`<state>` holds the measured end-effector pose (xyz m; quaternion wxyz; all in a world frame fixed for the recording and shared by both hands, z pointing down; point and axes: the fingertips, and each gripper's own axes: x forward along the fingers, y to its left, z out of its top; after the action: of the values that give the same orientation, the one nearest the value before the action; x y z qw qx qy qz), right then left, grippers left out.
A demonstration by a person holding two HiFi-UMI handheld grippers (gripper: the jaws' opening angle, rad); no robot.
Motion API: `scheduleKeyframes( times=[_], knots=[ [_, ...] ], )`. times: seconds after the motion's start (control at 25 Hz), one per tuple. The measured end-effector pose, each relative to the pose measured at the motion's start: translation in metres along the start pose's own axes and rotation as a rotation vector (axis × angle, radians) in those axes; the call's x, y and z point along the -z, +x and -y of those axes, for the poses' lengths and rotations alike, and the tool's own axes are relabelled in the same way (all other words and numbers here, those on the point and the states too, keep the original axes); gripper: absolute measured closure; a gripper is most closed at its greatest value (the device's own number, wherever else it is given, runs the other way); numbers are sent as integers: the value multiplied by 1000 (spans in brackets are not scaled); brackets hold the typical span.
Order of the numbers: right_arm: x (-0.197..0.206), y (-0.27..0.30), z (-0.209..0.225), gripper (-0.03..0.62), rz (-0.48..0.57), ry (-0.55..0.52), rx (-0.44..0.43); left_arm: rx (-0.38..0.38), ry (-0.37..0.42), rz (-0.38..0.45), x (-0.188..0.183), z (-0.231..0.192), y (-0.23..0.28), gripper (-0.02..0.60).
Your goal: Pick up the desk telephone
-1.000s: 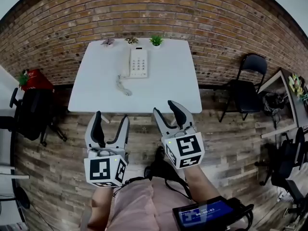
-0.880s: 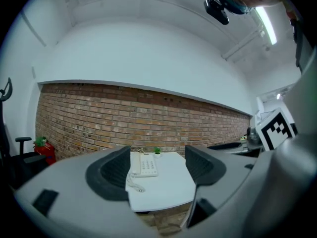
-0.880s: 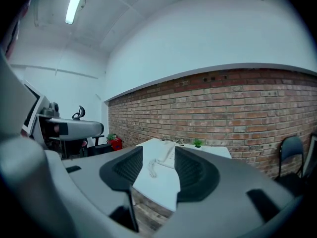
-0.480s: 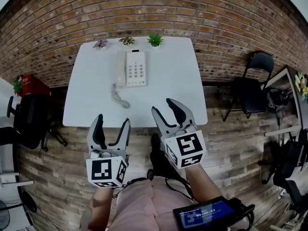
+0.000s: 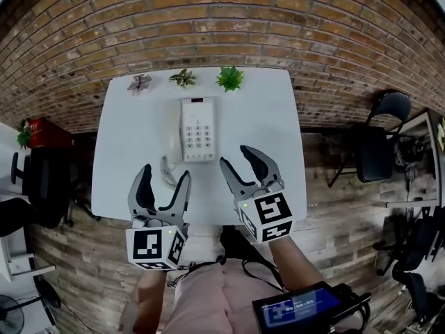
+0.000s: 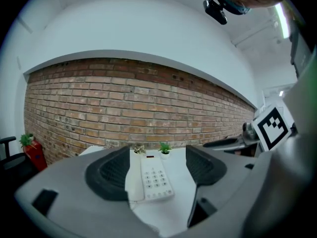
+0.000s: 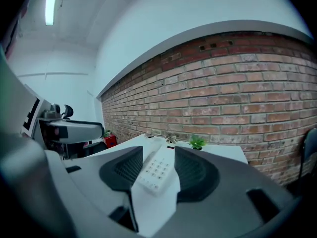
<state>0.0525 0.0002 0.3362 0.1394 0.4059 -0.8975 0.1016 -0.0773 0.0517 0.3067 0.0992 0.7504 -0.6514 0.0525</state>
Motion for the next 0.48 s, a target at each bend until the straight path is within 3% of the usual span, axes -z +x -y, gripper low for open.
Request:
scheduleKeyframes(
  times=[0.24,0.48],
  knots=[
    [-14,46,23,388,-21,0,-31,-5,-9,-20,-10,-13,48,233],
    [-33,84,27,387,-37,-38,-69,-24,-29,24,-39,-34,76,229]
  ],
)
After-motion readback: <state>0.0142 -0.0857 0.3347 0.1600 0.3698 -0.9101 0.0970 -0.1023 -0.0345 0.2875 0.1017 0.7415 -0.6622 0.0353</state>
